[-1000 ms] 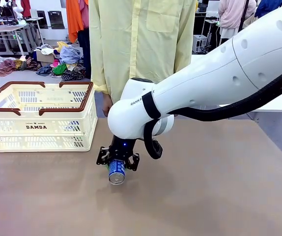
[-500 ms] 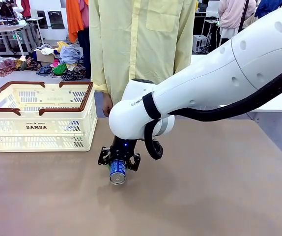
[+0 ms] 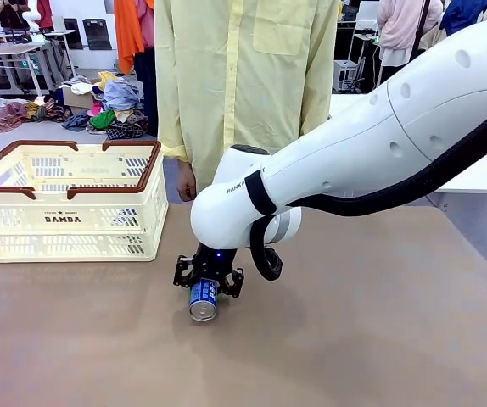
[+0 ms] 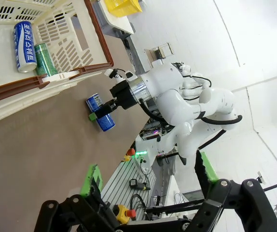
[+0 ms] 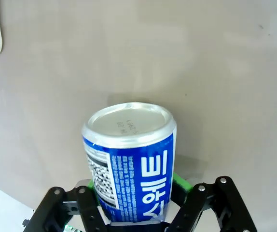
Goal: Place the drinks into the Shopping basket.
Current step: Pick up one drink and place it into the Shopping basket.
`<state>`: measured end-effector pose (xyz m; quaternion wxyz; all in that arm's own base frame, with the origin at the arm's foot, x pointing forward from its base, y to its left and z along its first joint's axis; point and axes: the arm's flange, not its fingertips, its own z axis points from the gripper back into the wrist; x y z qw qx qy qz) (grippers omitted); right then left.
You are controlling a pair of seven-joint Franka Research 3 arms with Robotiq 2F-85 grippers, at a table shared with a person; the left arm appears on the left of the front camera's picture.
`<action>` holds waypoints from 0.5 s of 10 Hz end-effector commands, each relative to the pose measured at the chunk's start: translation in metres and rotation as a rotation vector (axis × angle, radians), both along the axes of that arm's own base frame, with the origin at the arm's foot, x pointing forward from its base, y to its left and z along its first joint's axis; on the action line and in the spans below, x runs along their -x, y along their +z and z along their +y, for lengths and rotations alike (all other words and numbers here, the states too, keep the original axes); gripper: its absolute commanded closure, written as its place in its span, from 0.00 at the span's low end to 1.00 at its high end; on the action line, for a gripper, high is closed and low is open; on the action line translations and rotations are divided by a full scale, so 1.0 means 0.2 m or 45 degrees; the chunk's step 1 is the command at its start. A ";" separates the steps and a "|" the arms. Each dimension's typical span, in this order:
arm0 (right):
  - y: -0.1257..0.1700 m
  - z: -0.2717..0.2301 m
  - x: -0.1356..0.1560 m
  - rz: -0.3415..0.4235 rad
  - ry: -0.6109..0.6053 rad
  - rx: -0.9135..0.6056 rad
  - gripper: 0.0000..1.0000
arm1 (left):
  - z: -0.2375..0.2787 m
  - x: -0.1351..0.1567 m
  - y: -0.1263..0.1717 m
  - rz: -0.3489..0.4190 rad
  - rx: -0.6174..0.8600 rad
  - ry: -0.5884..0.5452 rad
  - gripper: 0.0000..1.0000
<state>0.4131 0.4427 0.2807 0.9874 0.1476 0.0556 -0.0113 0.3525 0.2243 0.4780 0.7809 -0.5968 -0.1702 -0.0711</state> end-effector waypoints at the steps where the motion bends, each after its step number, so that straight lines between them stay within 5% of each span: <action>1: -0.01 0.00 0.02 -0.014 0.004 -0.035 0.00 | -0.01 0.01 0.01 0.004 0.000 0.009 0.00; 5: 0.06 -0.03 0.06 -0.042 -0.045 -0.015 0.00 | -0.01 0.01 0.01 0.004 0.000 0.009 0.00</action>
